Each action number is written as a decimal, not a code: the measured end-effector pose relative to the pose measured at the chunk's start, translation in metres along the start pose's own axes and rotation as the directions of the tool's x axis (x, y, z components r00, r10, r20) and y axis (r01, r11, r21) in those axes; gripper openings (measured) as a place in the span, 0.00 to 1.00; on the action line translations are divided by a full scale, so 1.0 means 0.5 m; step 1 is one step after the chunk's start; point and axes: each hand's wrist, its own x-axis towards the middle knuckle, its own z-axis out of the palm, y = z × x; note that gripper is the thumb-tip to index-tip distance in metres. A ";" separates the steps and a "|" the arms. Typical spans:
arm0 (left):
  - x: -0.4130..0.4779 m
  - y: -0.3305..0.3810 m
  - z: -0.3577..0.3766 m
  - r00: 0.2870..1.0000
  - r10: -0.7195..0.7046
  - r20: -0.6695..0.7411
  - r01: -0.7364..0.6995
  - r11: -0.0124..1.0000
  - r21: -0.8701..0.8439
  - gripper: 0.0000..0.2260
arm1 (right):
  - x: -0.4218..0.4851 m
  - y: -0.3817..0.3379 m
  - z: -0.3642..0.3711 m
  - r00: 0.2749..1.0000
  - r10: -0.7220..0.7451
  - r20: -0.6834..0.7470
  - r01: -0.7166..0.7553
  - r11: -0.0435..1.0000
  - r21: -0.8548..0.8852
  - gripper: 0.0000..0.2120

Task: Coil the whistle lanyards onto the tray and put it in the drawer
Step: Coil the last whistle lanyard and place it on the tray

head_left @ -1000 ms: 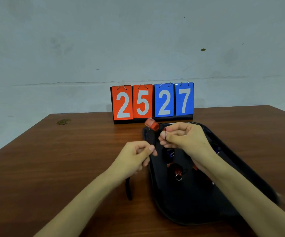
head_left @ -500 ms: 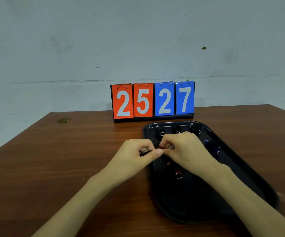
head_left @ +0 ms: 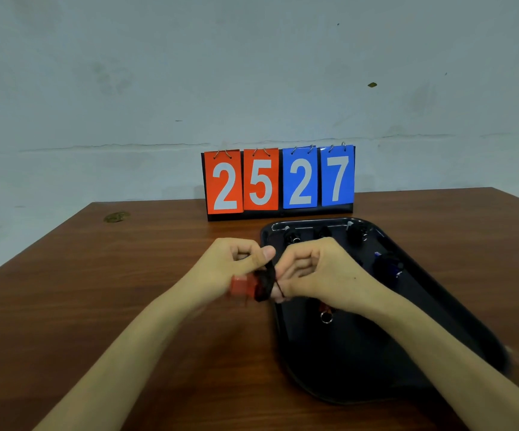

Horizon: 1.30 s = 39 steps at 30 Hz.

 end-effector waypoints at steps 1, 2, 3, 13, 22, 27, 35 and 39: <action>-0.002 0.001 0.001 0.999 -0.031 0.018 0.032 0.998 -0.048 0.12 | 0.001 -0.004 -0.003 1.000 0.012 -0.029 -0.010 0.998 0.061 0.05; -0.004 0.000 0.004 0.997 -0.068 0.025 0.070 0.993 -0.097 0.13 | 0.002 -0.007 -0.006 0.997 0.027 -0.068 -0.019 0.993 0.117 0.06; -0.003 -0.001 0.007 0.994 -0.104 0.019 0.106 0.983 -0.147 0.13 | 0.002 -0.009 -0.010 0.993 0.046 -0.113 -0.026 0.985 0.171 0.05; 0.000 -0.035 0.062 0.989 0.126 -0.081 -0.083 0.911 0.405 0.10 | 0.013 0.016 -0.019 0.860 0.227 -0.458 -0.113 0.959 0.261 0.05; -0.006 -0.035 0.056 0.881 0.412 -0.233 -0.213 0.784 0.583 0.06 | 0.013 0.041 -0.011 0.806 0.046 -0.591 -0.235 0.940 -0.247 0.06; -0.004 -0.033 0.049 0.845 0.472 -0.249 -0.288 0.796 0.532 0.07 | 0.013 0.047 -0.003 0.854 -0.043 -0.518 -0.216 0.878 -0.428 0.05; -0.003 -0.013 0.039 0.891 0.192 -0.411 -0.159 0.981 0.113 0.12 | 0.006 0.038 0.012 0.927 -0.184 -0.327 -0.028 0.835 -0.549 0.05; -0.002 -0.015 0.033 0.873 0.162 -0.461 -0.122 0.986 0.116 0.08 | 0.003 0.039 0.019 0.898 -0.296 -0.325 0.028 0.776 -0.631 0.06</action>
